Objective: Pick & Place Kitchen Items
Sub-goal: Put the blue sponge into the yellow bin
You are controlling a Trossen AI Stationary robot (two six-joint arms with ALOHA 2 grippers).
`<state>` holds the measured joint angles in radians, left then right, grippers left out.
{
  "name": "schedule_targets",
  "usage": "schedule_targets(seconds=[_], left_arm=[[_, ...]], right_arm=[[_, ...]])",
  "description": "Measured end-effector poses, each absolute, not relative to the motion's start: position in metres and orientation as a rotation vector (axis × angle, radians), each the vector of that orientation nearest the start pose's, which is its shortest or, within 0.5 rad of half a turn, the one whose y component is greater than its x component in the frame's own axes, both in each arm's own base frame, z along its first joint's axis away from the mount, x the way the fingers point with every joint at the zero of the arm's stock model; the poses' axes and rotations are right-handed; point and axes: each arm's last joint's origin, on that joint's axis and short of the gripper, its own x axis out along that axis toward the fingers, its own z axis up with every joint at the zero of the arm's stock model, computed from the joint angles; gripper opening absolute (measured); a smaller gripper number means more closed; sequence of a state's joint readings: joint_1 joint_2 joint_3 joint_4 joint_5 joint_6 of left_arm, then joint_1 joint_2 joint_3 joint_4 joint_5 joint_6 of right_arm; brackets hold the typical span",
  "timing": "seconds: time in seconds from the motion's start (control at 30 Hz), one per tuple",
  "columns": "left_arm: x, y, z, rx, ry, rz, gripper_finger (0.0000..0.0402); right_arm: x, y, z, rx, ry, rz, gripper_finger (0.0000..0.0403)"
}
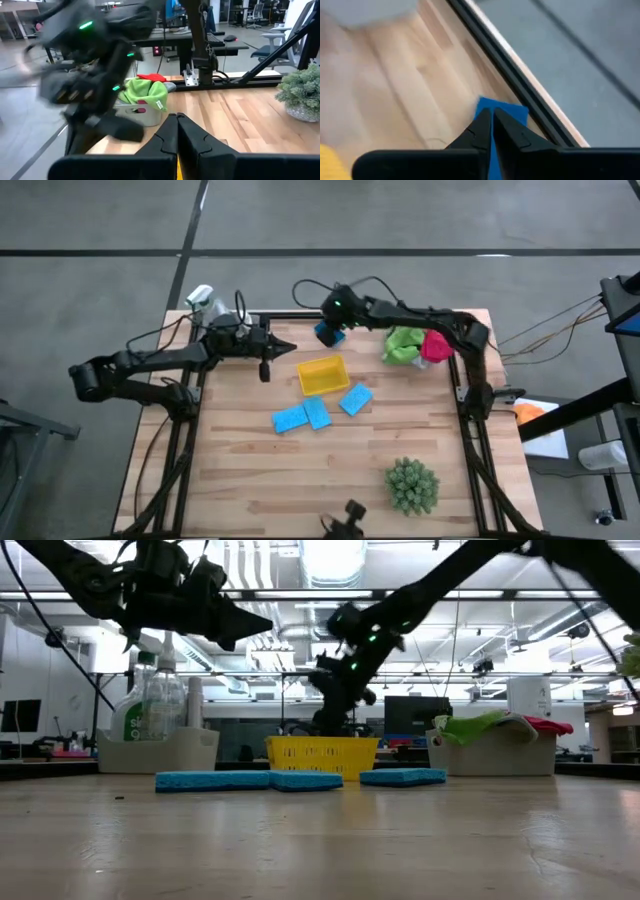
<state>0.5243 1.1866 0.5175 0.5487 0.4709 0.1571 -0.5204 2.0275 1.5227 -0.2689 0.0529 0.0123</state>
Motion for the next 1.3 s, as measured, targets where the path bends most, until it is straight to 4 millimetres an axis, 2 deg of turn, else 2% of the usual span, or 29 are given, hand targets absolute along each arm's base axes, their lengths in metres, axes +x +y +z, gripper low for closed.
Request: schedule_targets(seconds=[0.1,0.27,0.67,0.97,1.1,1.3], left_arm=[[0.217,0.110,0.232,0.100,0.112,0.044,0.0000],[0.217,0.110,0.228,0.080,0.151,0.040,0.0000],[0.216,0.109,0.224,0.074,0.179,-0.001,0.0000],[0.216,0.108,0.225,0.077,0.175,-0.009,0.0000],[0.216,0.108,0.225,0.074,0.173,-0.024,0.0000],[0.216,0.107,0.225,0.071,0.170,-0.042,0.0000]], right_arm=[[0.403,-0.243,0.199,0.228,0.869,-0.558,0.0018],[0.418,-0.261,0.188,0.266,1.045,-0.546,0.0018],[0.437,-0.275,0.177,0.305,1.264,-0.477,0.0018],[0.429,-0.277,0.182,0.312,1.280,-0.441,0.0018],[0.425,-0.274,0.179,0.343,1.318,-0.375,0.0018],[0.415,-0.272,0.184,0.352,1.402,-0.370,0.0018]])
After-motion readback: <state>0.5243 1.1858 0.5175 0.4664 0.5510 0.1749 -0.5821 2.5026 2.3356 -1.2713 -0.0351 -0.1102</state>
